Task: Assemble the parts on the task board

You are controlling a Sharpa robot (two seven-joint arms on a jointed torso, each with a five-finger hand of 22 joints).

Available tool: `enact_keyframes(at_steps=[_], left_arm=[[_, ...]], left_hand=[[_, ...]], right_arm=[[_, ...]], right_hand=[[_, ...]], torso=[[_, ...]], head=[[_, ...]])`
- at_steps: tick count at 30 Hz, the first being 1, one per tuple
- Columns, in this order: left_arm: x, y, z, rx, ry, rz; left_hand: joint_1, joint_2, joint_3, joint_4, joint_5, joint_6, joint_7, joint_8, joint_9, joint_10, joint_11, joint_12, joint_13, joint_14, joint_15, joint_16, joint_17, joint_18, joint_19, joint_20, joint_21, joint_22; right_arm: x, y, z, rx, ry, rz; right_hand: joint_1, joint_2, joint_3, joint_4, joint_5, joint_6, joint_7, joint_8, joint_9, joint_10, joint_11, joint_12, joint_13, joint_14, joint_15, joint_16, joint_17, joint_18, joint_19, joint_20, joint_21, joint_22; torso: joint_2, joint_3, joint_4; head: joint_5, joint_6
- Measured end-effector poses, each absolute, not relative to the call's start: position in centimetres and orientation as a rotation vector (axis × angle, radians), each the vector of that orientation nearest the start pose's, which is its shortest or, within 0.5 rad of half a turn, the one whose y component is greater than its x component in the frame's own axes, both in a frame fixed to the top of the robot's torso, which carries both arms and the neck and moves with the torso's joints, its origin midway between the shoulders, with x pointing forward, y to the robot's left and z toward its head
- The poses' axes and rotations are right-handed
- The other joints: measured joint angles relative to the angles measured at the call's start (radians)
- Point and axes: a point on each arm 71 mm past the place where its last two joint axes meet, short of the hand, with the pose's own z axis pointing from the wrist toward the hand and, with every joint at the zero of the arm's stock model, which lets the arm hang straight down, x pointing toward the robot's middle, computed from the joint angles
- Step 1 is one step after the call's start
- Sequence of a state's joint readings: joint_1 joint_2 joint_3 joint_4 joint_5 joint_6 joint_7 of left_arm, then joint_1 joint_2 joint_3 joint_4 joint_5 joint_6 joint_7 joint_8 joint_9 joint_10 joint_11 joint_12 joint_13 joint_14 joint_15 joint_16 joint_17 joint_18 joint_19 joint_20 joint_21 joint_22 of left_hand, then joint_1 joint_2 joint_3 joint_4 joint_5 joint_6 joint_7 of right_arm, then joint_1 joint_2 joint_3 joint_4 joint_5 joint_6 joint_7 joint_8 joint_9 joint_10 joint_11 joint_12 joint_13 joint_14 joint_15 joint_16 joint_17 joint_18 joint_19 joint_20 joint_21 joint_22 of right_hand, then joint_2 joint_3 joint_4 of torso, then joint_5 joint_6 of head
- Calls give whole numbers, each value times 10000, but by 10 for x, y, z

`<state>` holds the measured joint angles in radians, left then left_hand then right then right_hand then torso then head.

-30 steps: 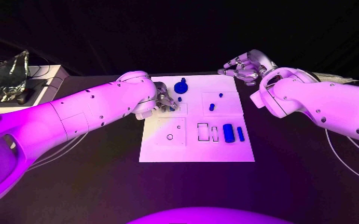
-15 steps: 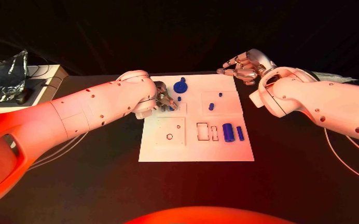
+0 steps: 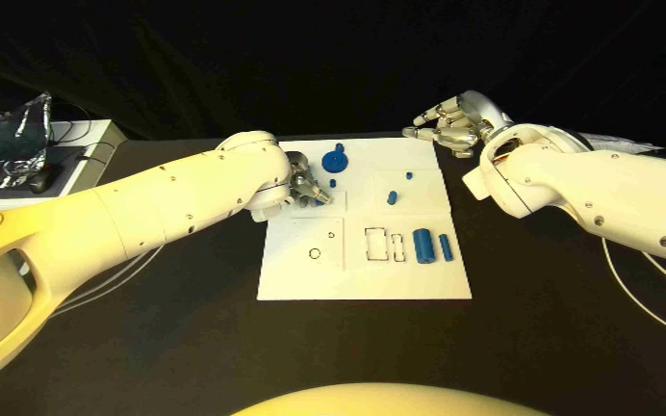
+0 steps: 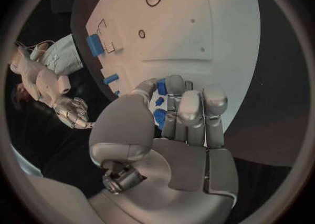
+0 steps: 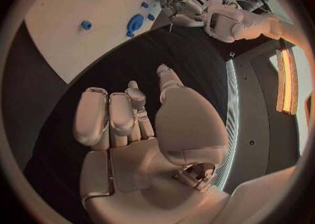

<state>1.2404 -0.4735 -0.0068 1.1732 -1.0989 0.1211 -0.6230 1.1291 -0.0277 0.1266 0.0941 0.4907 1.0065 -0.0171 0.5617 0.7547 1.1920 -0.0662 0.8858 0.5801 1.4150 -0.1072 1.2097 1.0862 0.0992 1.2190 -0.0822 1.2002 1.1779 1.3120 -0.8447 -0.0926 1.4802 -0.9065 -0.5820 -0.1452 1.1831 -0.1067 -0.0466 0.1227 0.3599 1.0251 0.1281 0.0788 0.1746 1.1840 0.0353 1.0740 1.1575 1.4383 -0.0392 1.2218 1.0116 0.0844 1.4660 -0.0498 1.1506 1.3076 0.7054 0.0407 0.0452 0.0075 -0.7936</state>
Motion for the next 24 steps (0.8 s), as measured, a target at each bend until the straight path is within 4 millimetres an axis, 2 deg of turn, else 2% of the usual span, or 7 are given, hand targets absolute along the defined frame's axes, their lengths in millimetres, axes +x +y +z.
enact_keyframes(at_steps=[4, 12, 24], left_arm=[[541, 131, -214, -2247, 22694, -3167], [540, 133, -215, -2301, 22701, -3159], [539, 141, -216, -2394, 22707, -3102]], left_hand=[[165, 165, -608, 204, 0, 8, -5, -44, -42, -2, -2, 39, -1, 0, 0, 0, -1, 0, 0, 0, -64, 56], [286, 286, -1382, 453, 9, 13, 49, -39, 9, -19, -20, 45, -1, 0, 0, 0, -2, -1, 35, -36, -108, 146], [286, 287, -2988, 787, -88, 13, 48, 79, 40, 9, 7, 125, -8, 20, 21, 43, 23, 2, 71, 0, -142, 254]], right_arm=[[513, -237, -148, 5011, 15252, 7289], [513, -238, -148, 5024, 15246, 7267], [513, -240, -148, 5042, 15233, 7234]], right_hand=[[0, 0, 0, 0, 0, 0, 0, 0, 0, 0, 0, 0, 0, 0, 0, 0, 0, 0, 0, 0, 1, 0], [0, 0, 0, 0, 0, 0, -1, 0, -9, 0, 0, 0, 0, 0, 0, 0, 0, 0, 0, 0, 1, -1], [0, 0, 0, 0, 0, -1, -1, 0, -9, 0, 1, 0, 1, 0, 0, 0, 0, 0, 0, 0, 1, -2]], torso=[[-1, 1, -1], [-2, 1, -5], [-6, -2, -2]], head=[[0, 8], [-10, 16], [-20, 12]])
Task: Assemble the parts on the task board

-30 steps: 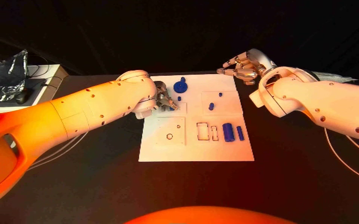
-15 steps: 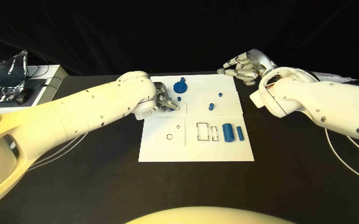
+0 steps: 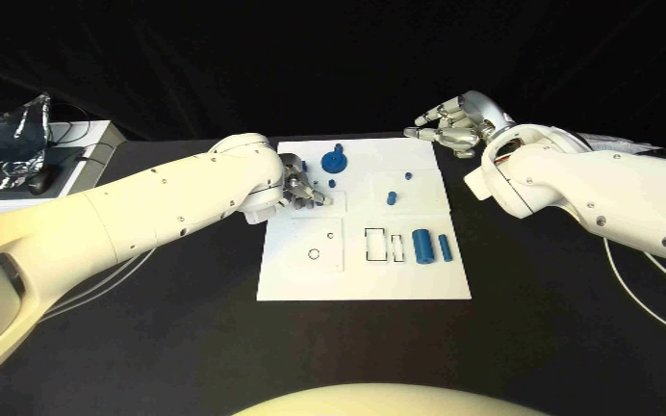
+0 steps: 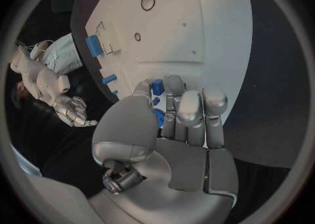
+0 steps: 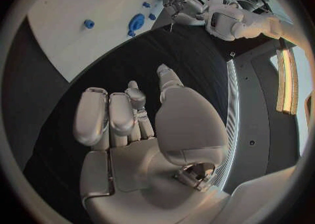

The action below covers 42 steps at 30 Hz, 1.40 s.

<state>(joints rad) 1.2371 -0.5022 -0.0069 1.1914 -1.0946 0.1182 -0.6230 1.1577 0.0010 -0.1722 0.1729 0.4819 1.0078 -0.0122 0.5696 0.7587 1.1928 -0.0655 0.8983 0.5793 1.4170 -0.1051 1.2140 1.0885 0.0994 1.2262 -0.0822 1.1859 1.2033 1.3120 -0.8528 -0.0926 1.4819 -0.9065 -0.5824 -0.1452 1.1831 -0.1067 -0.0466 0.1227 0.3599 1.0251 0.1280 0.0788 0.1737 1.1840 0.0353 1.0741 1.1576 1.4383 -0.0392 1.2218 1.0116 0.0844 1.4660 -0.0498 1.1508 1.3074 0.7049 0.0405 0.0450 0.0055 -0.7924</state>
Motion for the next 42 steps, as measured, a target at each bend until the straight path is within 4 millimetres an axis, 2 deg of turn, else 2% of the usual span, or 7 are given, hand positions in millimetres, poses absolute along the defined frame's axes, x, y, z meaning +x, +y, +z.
enact_keyframes(at_steps=[4, 10, 13, 21, 28, 33, 42], left_arm=[[537, 145, -217, -2439, 22728, -3053], [535, 147, -216, -2475, 22713, -3123], [534, 147, -213, -2609, 22626, -3280], [535, 151, -201, -3395, 22071, -3965], [539, 166, -187, -4212, 21604, -4531], [547, 182, -174, -4878, 21299, -4817], [570, 211, -160, -5824, 20869, -4425]], left_hand=[[-283, -298, -132, 504, -2417, 38, 37, 21, 1, 14, 14, 0, -7, -1, -1, 0, 21, 0, 0, 0, -42, 43], [-565, -855, 417, 1146, -3256, 36, 36, 20, -4, 33, 33, 29, -19, -1, -1, 40, 20, 1, 36, 37, -97, 103], [-985, -1383, 546, 1209, -4169, 0, 72, 20, -36, 32, 33, 29, -19, -1, -1, 39, -20, 0, 53, 20, -108, 117], [-1389, -1621, 570, 1207, -4281, -38, 109, -12, -50, -8, 71, 29, -19, -2, -2, -22, -117, 0, 72, 1, -171, 115], [-30, -795, 1953, 766, -4288, -648, 615, -828, -690, -639, 451, -473, -316, -508, 321, -898, -1117, 0, -692, 149, -1136, -572], [-44, -1071, 2830, 575, -4288, -588, 807, -1377, -1613, -759, 608, -821, -702, -776, 480, -1267, -1786, 0, -1031, 310, -1710, -978], [-450, -1584, 3071, 1078, -4288, -532, 753, -757, -1708, -701, 549, -697, -857, -775, 480, -1027, -1963, 1, -943, 337, -1710, -862]], right_arm=[[513, -241, -148, 5051, 15227, 7218], [513, -242, -148, 5059, 15221, 7202], [513, -242, -148, 5063, 15227, 7198], [513, -242, -149, 5077, 15233, 7175], [513, -245, -150, 5104, 15225, 7137], [513, -247, -149, 5135, 15177, 7128], [513, -249, -149, 5174, 15088, 7162]], right_hand=[[0, 0, 0, 0, 0, 0, 0, 0, 0, 0, 1, 0, 0, 0, 0, 0, 0, 0, 0, 0, 0, 0], [0, 0, 0, 0, 0, -1, -1, 0, 0, 6, 6, 0, 0, 0, 0, 0, -5, 0, 0, 0, 0, -1], [0, 0, 0, 0, 0, -1, 0, 0, 0, 8, 8, 0, -11, 0, 0, -38, -26, 0, 0, 0, 0, -1], [0, 0, 0, 0, 0, -1, -1, 0, 0, 9, 9, 0, -11, 0, 0, -38, -26, -1, 0, 0, 0, -1], [0, 0, 0, 0, 0, -1, -1, 0, 1, 17, 17, 0, -11, 0, 0, -38, -26, 0, 0, 0, 0, 7], [0, 0, 0, 0, 0, -15, -15, 0, 1, -38, -37, -137, -117, 0, 0, -38, -66, 0, 0, 0, -54, 7], [0, 0, 0, 0, 0, -16, -15, 0, 1, -38, -37, -136, -123, 0, 0, -79, -65, 0, 0, 0, -54, 6]], torso=[[-3, -7, 2], [-4, -7, 7], [-8, -10, 8], [-10, -12, 7], [-4, -11, 12], [-4, -11, 19], [35, 0, 8]], head=[[-7, 10], [-10, 35], [6, 44], [19, 100], [25, 179], [39, 236], [151, 449]])
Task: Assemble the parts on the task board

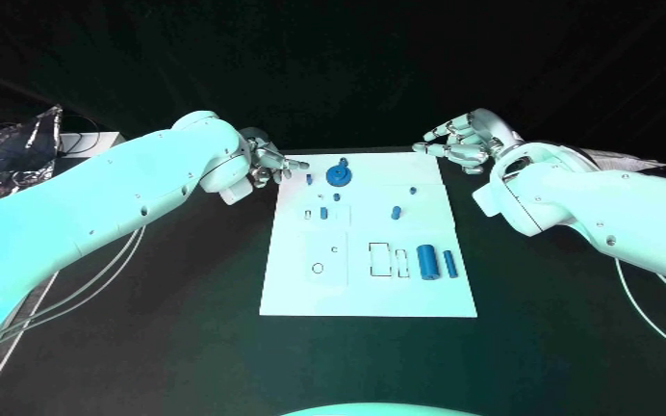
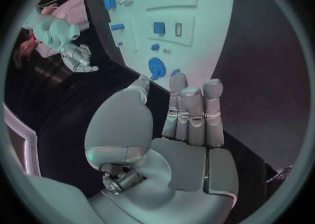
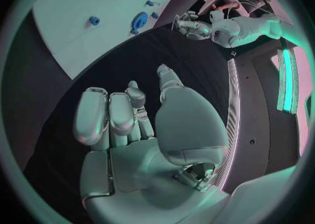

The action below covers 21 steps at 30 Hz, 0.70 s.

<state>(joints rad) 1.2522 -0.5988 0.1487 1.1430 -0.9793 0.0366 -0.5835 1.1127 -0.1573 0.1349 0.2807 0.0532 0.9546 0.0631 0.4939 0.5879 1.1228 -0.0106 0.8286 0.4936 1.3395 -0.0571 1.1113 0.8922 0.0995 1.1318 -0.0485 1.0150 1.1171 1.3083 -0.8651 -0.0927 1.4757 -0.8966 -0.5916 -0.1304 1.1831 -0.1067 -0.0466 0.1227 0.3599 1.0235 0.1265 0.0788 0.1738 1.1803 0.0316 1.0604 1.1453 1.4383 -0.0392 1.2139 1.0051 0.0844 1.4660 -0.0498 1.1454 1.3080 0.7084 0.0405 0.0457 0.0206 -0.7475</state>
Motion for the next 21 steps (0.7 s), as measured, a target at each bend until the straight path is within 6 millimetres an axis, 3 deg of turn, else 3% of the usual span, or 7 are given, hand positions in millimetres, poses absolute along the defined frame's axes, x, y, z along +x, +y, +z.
enact_keyframes(at_steps=[4, 9, 12, 17, 21], left_arm=[[581, 217, -156, -6081, 20697, -4238], [589, 215, -154, -6201, 20604, -4187], [594, 213, -154, -6229, 20592, -4172], [599, 210, -158, -6257, 20665, -4082], [602, 209, -163, -6245, 20761, -3976]], left_hand=[[-177, -36, 61, 74, 0, -95, -95, 272, 114, 20, -21, 40, -38, 38, -38, 152, -8, 0, 35, -35, 76, 83], [-242, -53, 211, 46, 0, -95, -95, 342, 104, 36, -37, 40, -107, 38, -38, 231, -35, -1, 86, -14, 76, 128], [-239, -56, 650, -9, 0, -95, -95, 342, 71, 35, -37, 40, -135, 38, -38, 253, -60, -1, 86, -14, 76, 134], [-294, -240, 1725, -449, 0, -132, -58, 433, 40, 35, -37, 40, -179, 2, -73, 344, -132, 0, 85, -14, 76, 193], [-293, -239, 1913, -617, 0, -132, -58, 444, 39, 35, -37, 40, -179, 2, -73, 344, -153, -1, 85, -14, 76, 198]], right_arm=[[513, -249, -149, 5189, 15073, 7179], [512, -248, -148, 5191, 15065, 7201], [512, -247, -148, 5180, 15057, 7228], [512, -245, -146, 5138, 15009, 7301], [513, -241, -144, 5114, 14879, 7416]], right_hand=[[0, 0, 0, 0, 0, 0, 0, 0, 0, 0, 0, 0, -5, 0, 0, -18, 0, 0, 0, 0, 0, 0], [0, 0, 0, 0, 0, 0, 0, 0, 0, 0, 0, 0, -5, 0, 0, -18, 0, 0, 0, 0, 0, -1], [0, 0, 0, 0, 0, 0, 0, 0, 0, 1, 1, 1, -5, 0, 0, -18, 0, 0, 0, 0, 0, -1], [0, 0, 0, 0, 0, 0, 0, 0, 1, 1, 1, 1, -7, 0, 0, -18, -1, 0, 0, 0, -5, -2], [0, 0, -5, -5, 40, -18, -18, 0, 1, -165, 18, -383, -315, -38, -38, -295, -274, 0, 0, 0, -402, -3]], torso=[[54, 6, -26], [133, 12, -68], [176, 18, -78], [264, 22, -91], [337, 26, -115]], head=[[45, 75], [64, 131], [78, 157], [96, 197], [132, 261]])
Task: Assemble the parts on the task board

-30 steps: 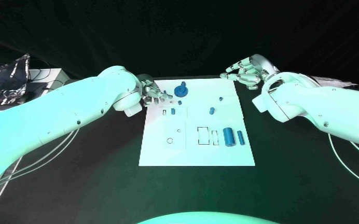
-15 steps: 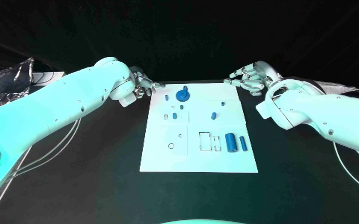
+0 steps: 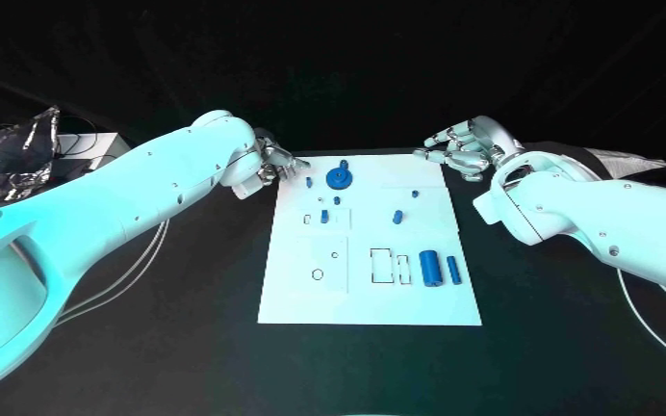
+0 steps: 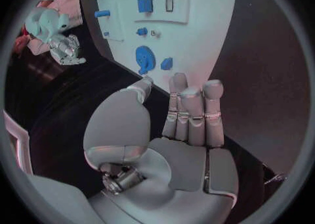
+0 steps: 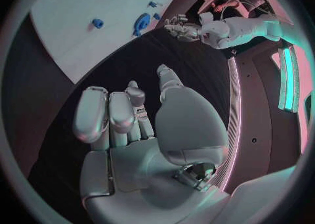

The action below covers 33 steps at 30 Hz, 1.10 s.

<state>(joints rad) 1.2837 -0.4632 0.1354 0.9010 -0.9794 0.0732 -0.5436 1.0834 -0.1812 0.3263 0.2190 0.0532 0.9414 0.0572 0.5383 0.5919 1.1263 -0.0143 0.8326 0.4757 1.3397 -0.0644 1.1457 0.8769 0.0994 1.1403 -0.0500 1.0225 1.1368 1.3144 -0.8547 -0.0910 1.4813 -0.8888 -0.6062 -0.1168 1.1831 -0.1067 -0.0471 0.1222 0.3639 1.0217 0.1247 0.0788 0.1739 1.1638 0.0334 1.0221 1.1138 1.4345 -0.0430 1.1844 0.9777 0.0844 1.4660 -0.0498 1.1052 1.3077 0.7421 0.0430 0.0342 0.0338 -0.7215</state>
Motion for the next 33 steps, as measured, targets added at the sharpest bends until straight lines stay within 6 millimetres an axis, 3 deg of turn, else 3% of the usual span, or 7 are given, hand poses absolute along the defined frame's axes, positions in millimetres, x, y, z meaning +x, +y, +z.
enact_keyframes(at_steps=[4, 10, 25, 33], left_arm=[[605, 208, -167, -6217, 20836, -3920], [607, 206, -169, -6176, 20879, -3943], [609, 199, -172, -6020, 20929, -4084], [609, 198, -175, -5914, 21075, -4038]], left_hand=[[-186, -48, 247, -247, 0, -22, -21, 0, -42, 0, 0, 0, -31, 0, 0, 37, -50, 0, 0, 0, 0, 35], [-198, -36, 245, -246, 0, -35, -35, 0, -42, 0, 0, 0, -31, 0, 0, 37, -50, 1, 0, 0, 0, 52], [-197, -37, 245, -246, 0, -34, -35, -1, -79, -1, 0, 0, -30, -36, -35, 74, -62, 0, -1, 0, 0, 110], [30, 190, 174, -400, 0, -34, -35, -1, -79, -1, 0, 0, -31, -36, -34, 113, -61, 0, -1, -1, 0, 151]], right_arm=[[515, -240, -141, 5167, 14642, 7568], [516, -239, -137, 5238, 14234, 7728], [516, -239, -132, 5316, 13775, 7870], [516, -238, -132, 5318, 13765, 7880]], right_hand=[[0, 1, -102, -137, 0, -65, 3, 0, 1, -320, -3, -822, -987, -2, -1, -605, -433, 0, -17, -27, -912, -1], [-41, 41, -103, -162, 41, -46, 22, 0, 1, -430, 33, -1085, -1538, -1, -1, -749, -450, -3, 2, -76, -1184, -1], [-40, 40, -104, -162, 41, -48, 20, 0, 1, -466, -3, -1146, -1720, -1, -1, -903, -528, -3, 2, -75, -1286, -3], [-40, 40, -104, -161, 41, -50, 18, 0, 1, -482, -19, -1146, -1738, 0, 0, -903, -501, -3, 2, -75, -1286, -3]], torso=[[70, 5, -22], [151, 5, -50], [203, -8, -62], [201, -12, -62]], head=[[20, 80], [-3, 148], [-19, 115], [-27, 84]])
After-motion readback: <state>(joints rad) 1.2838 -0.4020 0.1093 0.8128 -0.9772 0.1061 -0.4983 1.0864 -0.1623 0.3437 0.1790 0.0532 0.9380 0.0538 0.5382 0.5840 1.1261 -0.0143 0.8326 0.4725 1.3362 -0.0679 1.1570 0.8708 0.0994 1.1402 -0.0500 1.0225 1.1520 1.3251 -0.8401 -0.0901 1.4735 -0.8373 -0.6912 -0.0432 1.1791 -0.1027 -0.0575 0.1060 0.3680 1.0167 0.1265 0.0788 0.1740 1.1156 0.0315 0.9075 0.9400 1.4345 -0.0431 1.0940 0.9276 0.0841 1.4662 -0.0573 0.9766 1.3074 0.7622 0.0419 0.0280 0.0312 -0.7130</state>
